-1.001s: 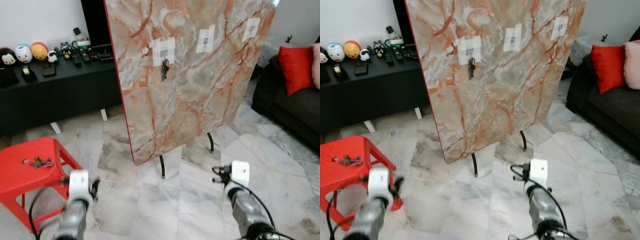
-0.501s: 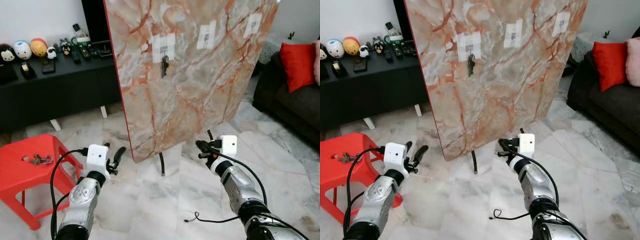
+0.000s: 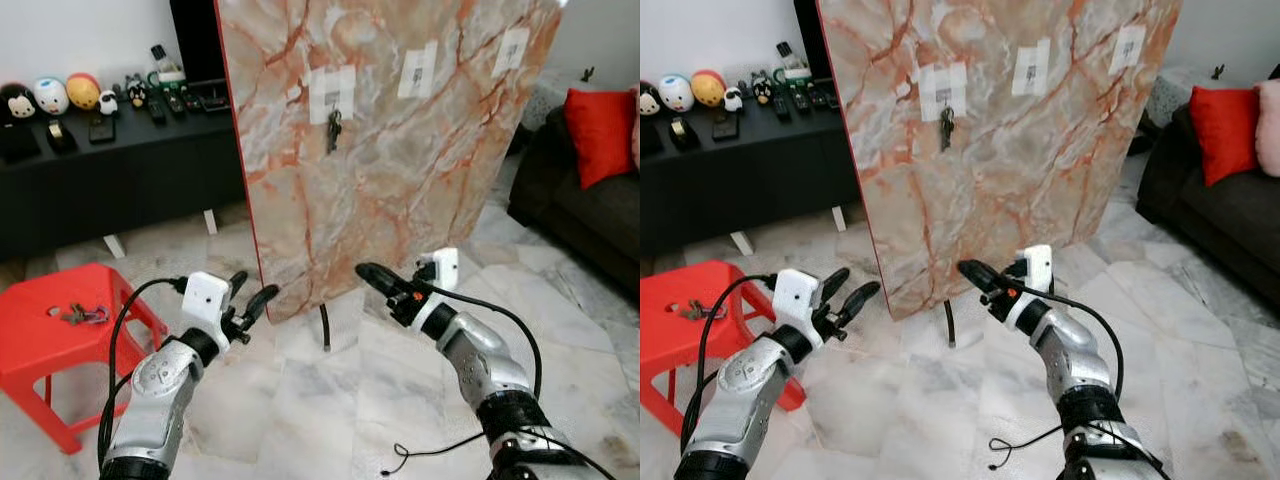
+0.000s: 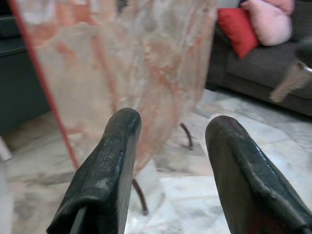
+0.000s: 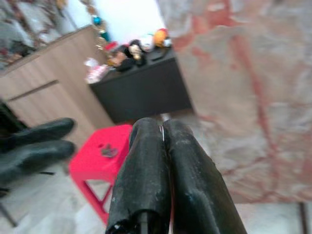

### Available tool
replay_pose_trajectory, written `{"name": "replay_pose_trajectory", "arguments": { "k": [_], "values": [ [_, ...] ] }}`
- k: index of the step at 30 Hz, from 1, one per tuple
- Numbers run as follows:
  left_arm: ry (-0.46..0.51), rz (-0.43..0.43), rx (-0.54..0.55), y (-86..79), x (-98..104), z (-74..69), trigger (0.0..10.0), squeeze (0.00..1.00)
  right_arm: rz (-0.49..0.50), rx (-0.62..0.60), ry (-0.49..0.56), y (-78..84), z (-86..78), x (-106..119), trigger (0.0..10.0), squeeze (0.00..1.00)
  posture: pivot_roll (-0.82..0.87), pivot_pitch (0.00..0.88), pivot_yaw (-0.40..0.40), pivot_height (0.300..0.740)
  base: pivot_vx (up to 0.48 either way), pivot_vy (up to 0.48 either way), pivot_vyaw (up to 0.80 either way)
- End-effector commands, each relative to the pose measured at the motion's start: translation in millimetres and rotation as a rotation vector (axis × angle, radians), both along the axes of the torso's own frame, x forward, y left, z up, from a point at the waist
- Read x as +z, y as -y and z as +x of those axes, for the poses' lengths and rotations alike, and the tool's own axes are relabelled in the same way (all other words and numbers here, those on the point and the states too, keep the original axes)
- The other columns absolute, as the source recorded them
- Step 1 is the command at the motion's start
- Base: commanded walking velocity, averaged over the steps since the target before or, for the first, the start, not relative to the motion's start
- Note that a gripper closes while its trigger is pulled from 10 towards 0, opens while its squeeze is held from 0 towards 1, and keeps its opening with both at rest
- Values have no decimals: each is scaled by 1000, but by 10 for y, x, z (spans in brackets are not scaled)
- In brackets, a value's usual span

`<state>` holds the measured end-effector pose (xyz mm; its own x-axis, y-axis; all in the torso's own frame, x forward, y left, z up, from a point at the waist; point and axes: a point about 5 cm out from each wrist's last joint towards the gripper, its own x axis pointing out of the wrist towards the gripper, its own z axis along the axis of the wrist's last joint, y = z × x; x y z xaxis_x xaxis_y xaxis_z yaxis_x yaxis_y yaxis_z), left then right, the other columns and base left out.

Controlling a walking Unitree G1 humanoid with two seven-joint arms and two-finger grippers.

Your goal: Hang keys on a hook

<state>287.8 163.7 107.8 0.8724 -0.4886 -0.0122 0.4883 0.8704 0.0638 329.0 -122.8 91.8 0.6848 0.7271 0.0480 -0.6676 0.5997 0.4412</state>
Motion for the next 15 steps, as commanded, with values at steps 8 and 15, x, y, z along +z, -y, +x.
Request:
{"name": "replay_pose_trajectory", "arguments": {
  "k": [8, 15],
  "values": [
    [7, 1, -89, 174, 155, -52, 10000, 0, 126, 53, 87, -74, 34, 401, 10000, 0, 0, 0, -91, 740, 0, 0, 0],
    [25, 3, -63, 206, 200, -79, 10000, 0, 152, 63, 70, -118, -5, 436, 10000, 0, 8, 0, -103, 740, 0, 0, 0]
  ]
}}
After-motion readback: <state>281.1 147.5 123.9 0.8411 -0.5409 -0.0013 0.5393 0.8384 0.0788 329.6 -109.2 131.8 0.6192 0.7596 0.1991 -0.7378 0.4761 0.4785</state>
